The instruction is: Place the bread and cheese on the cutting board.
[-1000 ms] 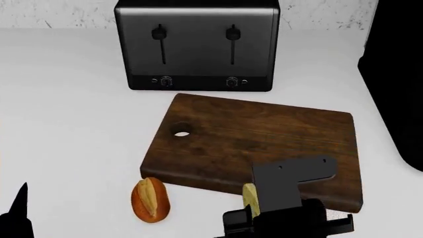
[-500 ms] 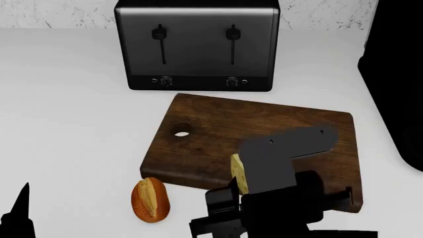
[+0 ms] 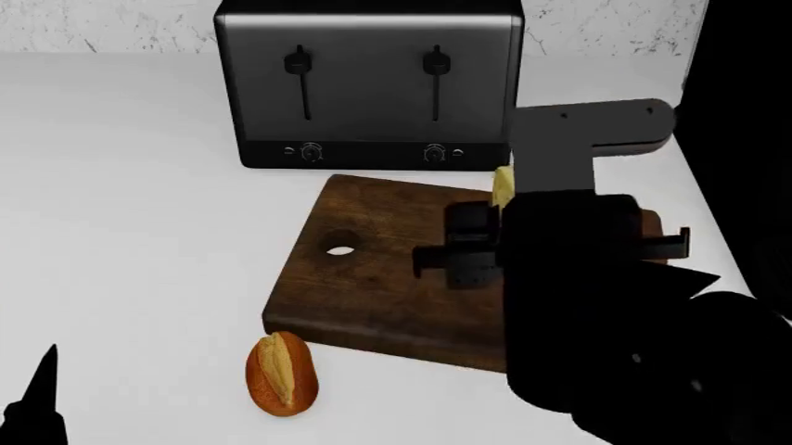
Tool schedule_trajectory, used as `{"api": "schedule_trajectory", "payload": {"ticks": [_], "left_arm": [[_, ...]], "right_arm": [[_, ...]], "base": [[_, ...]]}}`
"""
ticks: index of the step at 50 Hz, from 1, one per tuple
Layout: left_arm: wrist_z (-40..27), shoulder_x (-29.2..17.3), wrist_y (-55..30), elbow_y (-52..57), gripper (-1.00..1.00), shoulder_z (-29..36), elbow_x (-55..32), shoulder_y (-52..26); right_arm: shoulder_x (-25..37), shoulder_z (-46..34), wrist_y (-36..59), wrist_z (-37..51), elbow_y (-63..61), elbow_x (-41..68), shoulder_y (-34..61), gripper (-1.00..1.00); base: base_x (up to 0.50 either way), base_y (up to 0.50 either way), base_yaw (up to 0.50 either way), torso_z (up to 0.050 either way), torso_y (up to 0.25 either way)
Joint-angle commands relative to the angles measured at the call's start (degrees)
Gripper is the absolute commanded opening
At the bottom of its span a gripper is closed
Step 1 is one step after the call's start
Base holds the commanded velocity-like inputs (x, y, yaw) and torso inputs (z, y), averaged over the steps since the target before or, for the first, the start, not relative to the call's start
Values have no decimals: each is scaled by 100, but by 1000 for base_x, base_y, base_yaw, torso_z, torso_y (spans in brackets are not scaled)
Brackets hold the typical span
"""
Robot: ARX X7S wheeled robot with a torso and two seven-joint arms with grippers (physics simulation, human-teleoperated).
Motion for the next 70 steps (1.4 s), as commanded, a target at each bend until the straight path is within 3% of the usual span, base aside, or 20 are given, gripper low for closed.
{"api": "schedule_trajectory", "payload": {"ticks": [1, 12, 31, 32, 56, 70], "left_arm": [[3, -43, 203, -117, 100, 94, 52, 93], [15, -104, 463, -291, 100, 301, 176, 193], [1, -156, 658, -419, 100, 420, 241, 290], [-11, -149, 611, -391, 100, 408, 215, 272], [-14, -189, 869, -557, 100, 539, 278, 332], [-139, -159, 411, -266, 100, 369, 11, 185]], "right_arm": [[-184, -539, -761, -862, 1625, -1118, 433, -100], [-405, -958, -1566, -1329, 2555, -1703, 193, -100], [-330, -1014, -1583, -1228, 2522, -1721, -126, -100], [-309, -995, -1547, -1192, 2467, -1698, -128, 100], [9, -569, -730, -502, 1105, -1125, 249, 100], [7, -235, 18, -90, -127, -297, 441, 100]], "base": [[0, 0, 0, 0, 0], [0, 0, 0, 0, 0], [1, 0, 0, 0, 0], [0, 0, 0, 0, 0], [0, 0, 0, 0, 0], [0, 0, 0, 0, 0]]}}
